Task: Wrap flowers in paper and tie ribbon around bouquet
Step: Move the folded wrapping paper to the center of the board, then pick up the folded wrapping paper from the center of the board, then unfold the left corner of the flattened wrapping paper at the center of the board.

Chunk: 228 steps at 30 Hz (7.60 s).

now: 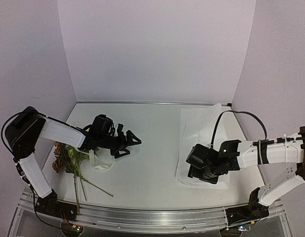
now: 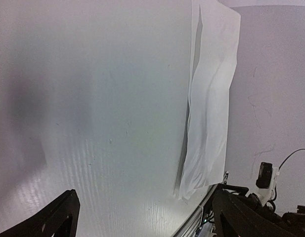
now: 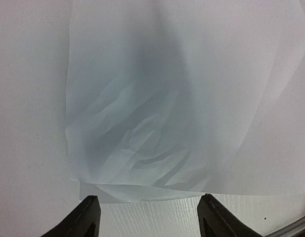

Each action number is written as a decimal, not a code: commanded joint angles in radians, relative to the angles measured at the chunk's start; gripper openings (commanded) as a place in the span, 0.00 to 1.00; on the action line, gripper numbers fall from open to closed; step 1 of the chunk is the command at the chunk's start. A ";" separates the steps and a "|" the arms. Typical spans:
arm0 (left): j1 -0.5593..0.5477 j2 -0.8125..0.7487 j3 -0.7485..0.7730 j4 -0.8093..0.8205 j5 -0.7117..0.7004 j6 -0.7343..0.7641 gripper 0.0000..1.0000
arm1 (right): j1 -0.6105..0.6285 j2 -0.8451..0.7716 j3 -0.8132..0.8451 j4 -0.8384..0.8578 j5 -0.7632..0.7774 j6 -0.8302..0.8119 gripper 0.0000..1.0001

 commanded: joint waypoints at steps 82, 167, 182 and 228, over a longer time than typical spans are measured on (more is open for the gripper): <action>-0.173 0.139 -0.176 0.591 0.100 -0.558 0.48 | 0.082 -0.184 -0.385 0.762 0.353 0.511 0.00; -0.385 -0.370 0.352 -0.615 -0.694 0.464 0.00 | 0.220 -0.066 0.482 0.071 0.103 -0.796 0.98; -0.386 -0.379 0.363 -0.641 -0.692 0.457 0.00 | 0.179 0.244 0.757 -0.040 0.185 -0.978 0.80; -0.110 -0.173 0.188 -0.768 -0.653 0.293 0.00 | 0.191 -0.137 -0.138 -0.181 0.208 0.325 0.03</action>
